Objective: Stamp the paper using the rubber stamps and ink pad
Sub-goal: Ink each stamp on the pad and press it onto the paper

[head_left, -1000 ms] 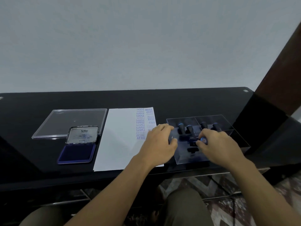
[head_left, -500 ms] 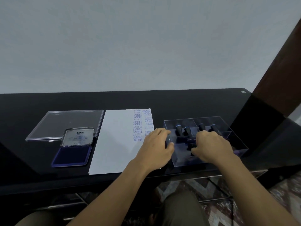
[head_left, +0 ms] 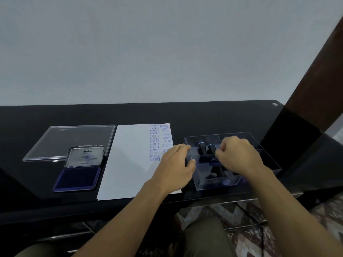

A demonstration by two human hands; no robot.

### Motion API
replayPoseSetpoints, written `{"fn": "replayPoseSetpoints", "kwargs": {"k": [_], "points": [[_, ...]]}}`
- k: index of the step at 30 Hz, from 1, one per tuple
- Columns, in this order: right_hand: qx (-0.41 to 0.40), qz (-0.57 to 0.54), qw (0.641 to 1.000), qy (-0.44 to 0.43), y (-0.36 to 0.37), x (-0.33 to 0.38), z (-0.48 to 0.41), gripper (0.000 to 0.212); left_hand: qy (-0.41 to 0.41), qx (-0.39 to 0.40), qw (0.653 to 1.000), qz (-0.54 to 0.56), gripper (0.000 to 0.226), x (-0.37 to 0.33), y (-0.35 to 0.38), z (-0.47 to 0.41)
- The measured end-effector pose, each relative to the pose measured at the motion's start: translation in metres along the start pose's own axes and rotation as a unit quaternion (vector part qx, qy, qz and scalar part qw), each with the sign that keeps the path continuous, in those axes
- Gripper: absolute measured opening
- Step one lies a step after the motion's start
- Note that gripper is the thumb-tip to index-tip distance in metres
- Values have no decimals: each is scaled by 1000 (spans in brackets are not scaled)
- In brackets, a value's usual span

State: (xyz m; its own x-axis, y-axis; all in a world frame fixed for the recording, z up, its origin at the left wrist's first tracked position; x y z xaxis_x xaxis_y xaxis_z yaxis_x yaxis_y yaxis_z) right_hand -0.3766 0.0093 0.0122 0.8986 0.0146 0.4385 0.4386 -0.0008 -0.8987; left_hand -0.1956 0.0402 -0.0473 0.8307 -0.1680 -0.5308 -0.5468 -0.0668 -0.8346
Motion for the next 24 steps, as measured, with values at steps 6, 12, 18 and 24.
{"fn": "replayPoseSetpoints", "kwargs": {"k": [6,12,18,24], "points": [[13,-38,999,-15,1,20,-33,19,-8,10,1000,-6,51,1,-2,-14],[52,-6,999,-6,21,29,-63,13,-13,13,1000,-22,41,-1,-9,-30],[72,29,997,15,29,33,-70,20,-8,17,999,-38,44,-1,-9,-40],[73,65,995,17,39,32,-71,27,-13,13,999,-32,40,-1,-4,-42]]}}
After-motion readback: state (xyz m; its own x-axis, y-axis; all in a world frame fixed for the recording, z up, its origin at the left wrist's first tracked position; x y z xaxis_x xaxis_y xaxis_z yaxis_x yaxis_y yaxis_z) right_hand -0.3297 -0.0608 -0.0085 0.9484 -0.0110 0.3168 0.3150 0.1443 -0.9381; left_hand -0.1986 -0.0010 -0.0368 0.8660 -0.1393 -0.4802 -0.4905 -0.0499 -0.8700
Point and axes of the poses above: each hand's wrist, its own z-axis away from the middle knuckle, its own y-axis out of the palm, x = y × z, the point moved 2 cm from there along -z, towards the middle knuckle, and after that the axes turned 8 degrees about -z, right-handed, at the moved point
